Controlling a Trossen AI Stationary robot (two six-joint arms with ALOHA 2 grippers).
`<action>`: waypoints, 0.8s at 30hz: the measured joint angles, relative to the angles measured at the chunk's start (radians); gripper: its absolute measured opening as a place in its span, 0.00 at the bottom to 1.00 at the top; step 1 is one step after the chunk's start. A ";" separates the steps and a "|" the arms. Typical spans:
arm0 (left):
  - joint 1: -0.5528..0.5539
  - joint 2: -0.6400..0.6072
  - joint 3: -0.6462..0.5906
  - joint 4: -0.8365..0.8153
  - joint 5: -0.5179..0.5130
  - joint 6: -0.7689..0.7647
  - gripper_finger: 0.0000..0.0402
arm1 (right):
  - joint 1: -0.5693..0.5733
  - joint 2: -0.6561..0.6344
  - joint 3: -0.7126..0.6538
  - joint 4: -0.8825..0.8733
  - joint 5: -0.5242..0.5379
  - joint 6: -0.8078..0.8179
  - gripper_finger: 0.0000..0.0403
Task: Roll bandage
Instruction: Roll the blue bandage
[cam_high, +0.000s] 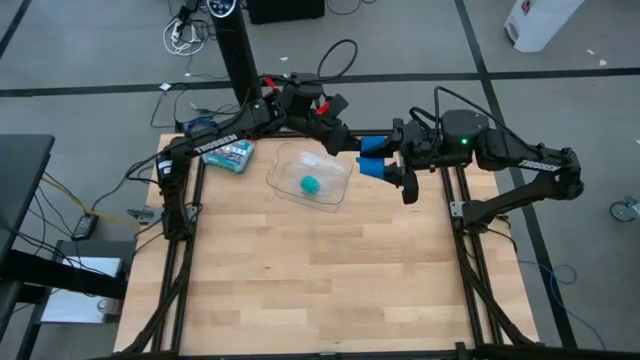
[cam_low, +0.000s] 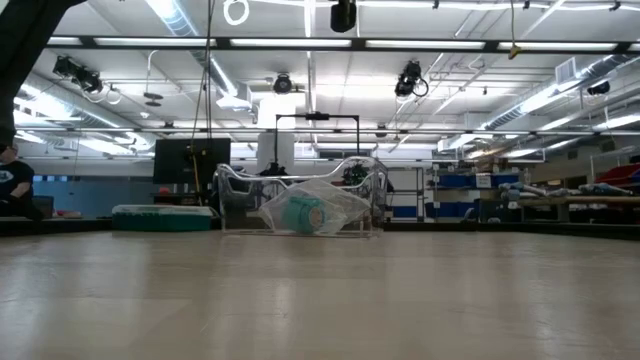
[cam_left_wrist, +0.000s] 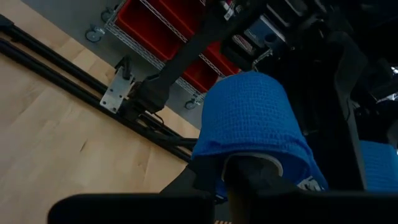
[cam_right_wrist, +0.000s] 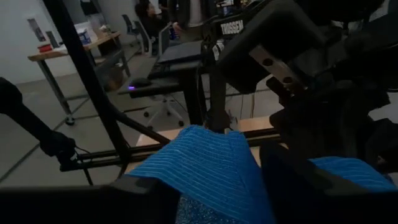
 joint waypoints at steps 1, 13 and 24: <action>0.002 0.000 0.000 0.000 0.000 0.000 0.06 | 0.003 0.000 0.000 0.000 0.002 -0.008 0.54; 0.004 0.003 -0.001 0.002 0.024 -0.005 0.06 | 0.049 0.000 0.001 -0.068 0.036 -0.058 0.59; 0.010 0.000 0.000 0.016 0.059 -0.024 0.06 | 0.120 0.001 -0.002 -0.038 0.136 -0.276 0.60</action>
